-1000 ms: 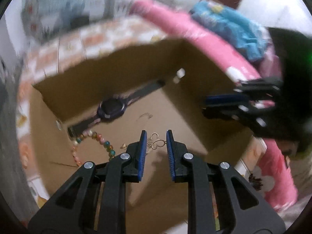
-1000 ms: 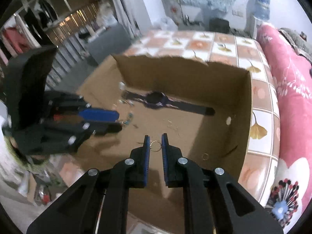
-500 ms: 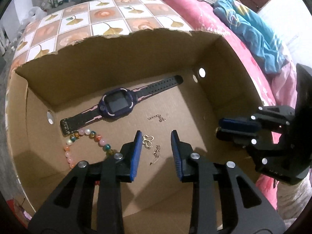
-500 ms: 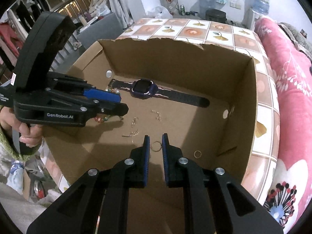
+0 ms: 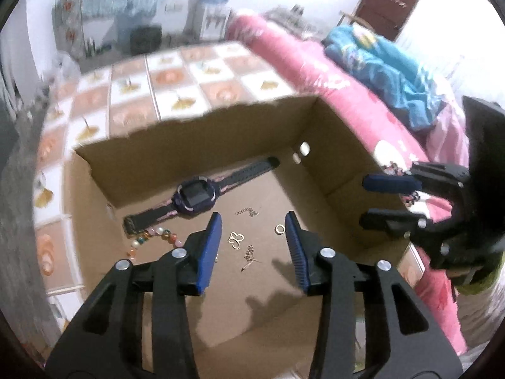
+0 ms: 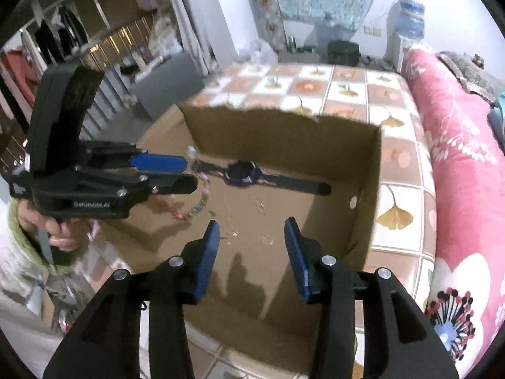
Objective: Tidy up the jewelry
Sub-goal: 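Withdraw both open grippers from the box back over the table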
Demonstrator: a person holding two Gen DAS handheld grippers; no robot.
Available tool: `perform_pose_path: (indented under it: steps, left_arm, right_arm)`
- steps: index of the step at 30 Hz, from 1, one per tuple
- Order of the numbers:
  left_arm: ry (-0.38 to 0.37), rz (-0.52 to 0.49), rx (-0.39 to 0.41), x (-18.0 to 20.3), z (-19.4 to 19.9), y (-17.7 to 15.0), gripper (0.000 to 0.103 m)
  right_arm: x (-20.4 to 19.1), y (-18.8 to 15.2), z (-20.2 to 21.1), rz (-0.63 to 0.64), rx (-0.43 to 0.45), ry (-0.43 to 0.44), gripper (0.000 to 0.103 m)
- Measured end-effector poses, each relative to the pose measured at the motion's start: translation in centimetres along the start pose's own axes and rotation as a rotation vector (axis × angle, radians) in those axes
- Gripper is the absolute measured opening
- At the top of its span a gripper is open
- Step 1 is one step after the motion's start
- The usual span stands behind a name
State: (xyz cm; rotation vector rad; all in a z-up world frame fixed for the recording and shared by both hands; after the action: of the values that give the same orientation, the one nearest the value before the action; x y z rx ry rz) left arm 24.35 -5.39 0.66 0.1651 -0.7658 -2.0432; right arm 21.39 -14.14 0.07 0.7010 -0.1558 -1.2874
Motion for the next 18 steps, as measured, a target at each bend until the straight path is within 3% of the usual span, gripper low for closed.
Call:
perform_pose_path:
  steps: [5, 11, 13, 15, 18]
  left_arm:
    - [0.016, -0.059, 0.135, 2.4, 5.4, -1.3, 0.058]
    - [-0.016, -0.114, 0.239, 6.1, 9.7, -5.6, 0.078]
    - [-0.025, -0.129, 0.251, 7.1, 10.0, -7.4, 0.084]
    - [-0.051, -0.123, 0.247, 8.0, 9.6, -9.3, 0.085]
    - [-0.072, -0.075, 0.185, 8.6, 7.2, -12.1, 0.086]
  right_arm:
    - [-0.8, -0.4, 4.8, -0.04, 0.128, 0.039, 0.061]
    - [-1.3, -3.5, 9.7, -0.068, 0.258, 0.031, 0.076]
    - [-1.3, -5.1, 10.6, -0.09, 0.282, 0.031, 0.081]
    - [-1.0, -6.9, 11.0, -0.133, 0.302, 0.024, 0.086]
    - [-0.1, -9.9, 10.7, -0.191, 0.308, -0.019, 0.09]
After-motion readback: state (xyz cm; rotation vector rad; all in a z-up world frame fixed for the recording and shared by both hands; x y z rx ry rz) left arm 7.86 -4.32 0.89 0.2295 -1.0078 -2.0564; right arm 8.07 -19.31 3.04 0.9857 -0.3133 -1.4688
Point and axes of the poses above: each gripper's, at about its wrist camera, not at the fingertips, and z roughly against the way its jaws point, x to its right, y to its top, the point moved 10 cm from there along -z, roughly the way its jaws point, and after that the axes turned 7 degrees about -z, right-handed, at the moved point
